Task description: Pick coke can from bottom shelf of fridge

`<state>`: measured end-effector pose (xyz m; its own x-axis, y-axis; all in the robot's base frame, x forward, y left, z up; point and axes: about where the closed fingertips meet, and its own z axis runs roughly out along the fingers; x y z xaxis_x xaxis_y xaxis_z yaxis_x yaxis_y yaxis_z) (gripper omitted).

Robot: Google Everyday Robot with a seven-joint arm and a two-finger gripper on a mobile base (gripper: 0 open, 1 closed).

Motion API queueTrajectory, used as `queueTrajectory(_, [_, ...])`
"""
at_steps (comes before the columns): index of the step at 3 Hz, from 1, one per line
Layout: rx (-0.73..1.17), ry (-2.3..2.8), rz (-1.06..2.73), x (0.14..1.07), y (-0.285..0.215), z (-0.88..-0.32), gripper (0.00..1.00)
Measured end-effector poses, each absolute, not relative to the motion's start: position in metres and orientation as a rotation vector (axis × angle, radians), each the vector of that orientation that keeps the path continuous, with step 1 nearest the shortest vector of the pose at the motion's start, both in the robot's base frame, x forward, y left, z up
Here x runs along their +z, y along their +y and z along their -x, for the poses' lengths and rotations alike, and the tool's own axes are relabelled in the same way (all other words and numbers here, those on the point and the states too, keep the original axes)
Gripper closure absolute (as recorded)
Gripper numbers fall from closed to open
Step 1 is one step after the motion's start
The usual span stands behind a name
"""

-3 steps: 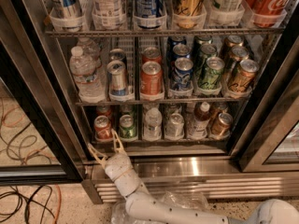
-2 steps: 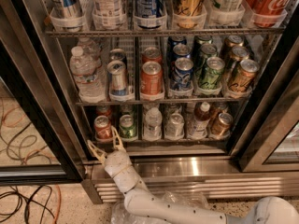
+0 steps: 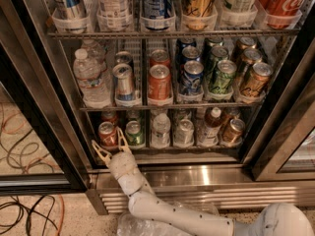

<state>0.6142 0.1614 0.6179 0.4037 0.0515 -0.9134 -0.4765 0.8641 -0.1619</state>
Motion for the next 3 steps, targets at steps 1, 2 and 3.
queueTrajectory(1, [0.348, 1.12, 0.427, 0.617, 0.164, -0.624, 0.36])
queueTrajectory(2, [0.345, 1.125, 0.423, 0.617, 0.167, -0.633, 0.36])
queueTrajectory(3, [0.333, 1.12, 0.415, 0.621, 0.167, -0.645, 0.39])
